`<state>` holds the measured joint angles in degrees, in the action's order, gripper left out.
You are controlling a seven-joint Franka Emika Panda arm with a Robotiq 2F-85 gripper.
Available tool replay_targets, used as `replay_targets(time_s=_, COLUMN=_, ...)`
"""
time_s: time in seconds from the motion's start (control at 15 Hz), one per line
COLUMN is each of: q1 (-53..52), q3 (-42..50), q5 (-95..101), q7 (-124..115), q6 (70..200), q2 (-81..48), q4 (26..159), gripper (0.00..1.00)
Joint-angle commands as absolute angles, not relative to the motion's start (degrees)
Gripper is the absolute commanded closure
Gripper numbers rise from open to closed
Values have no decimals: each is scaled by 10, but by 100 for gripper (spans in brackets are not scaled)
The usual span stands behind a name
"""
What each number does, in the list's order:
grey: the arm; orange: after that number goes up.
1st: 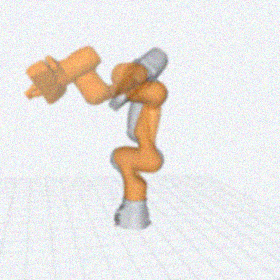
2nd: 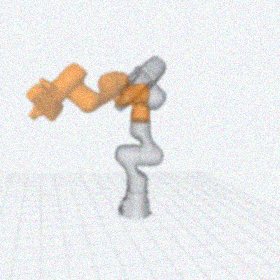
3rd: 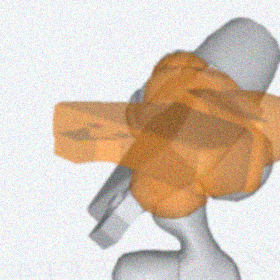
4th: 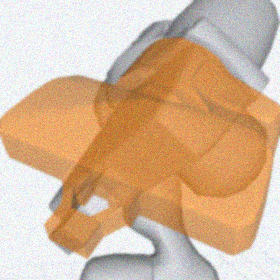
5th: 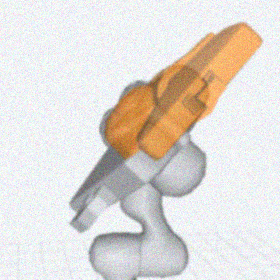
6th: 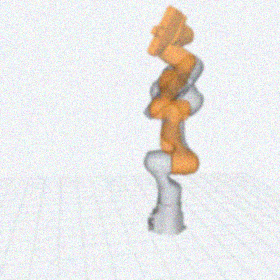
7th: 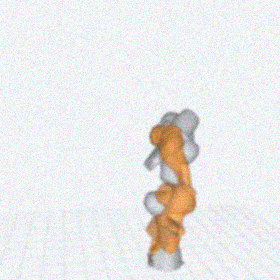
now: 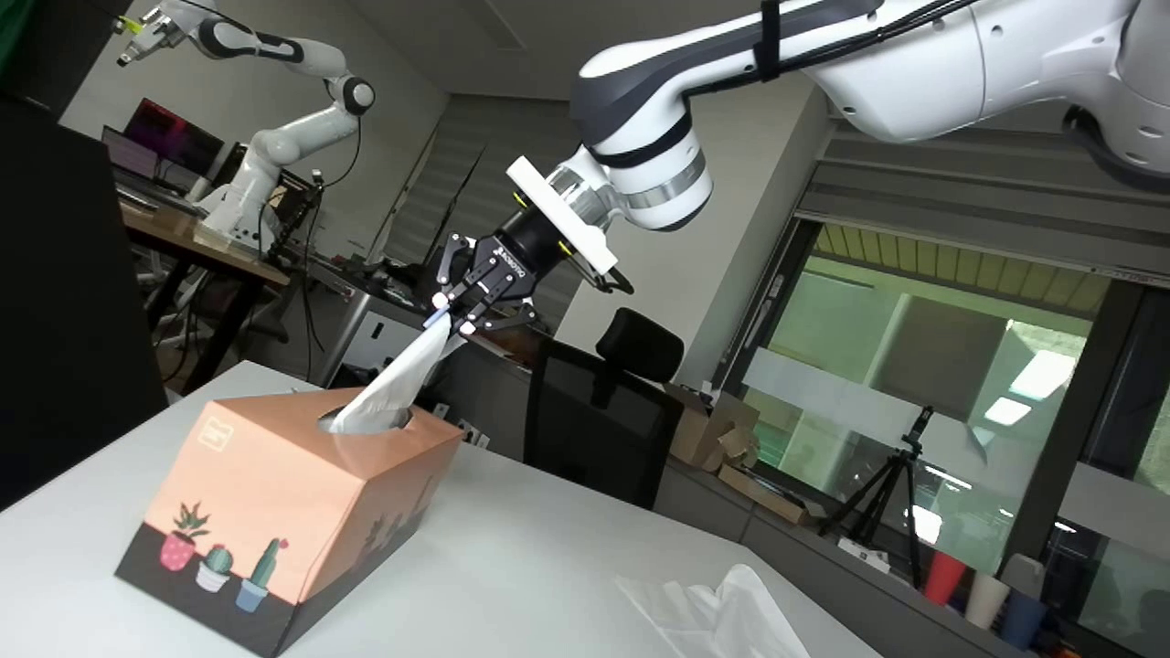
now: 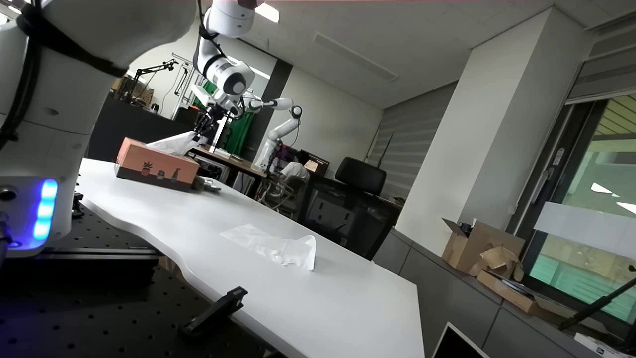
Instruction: Pull out one tissue from the box
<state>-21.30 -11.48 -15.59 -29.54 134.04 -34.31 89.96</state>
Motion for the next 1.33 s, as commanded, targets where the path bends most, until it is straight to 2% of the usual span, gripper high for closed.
replay_targets(time_s=0.0, q1=-207, q3=-112, q5=-162, q7=-293, q6=1320, q2=-342, q4=876, gripper=100)
replay_targets(time_s=0.8, q1=-194, q3=-55, q5=-100, q7=-315, q6=1370, q2=-222, q4=897, gripper=100)
replay_targets(time_s=1.27, q1=-191, q3=26, q5=45, q7=-403, q6=1455, q2=-199, q4=945, gripper=100)
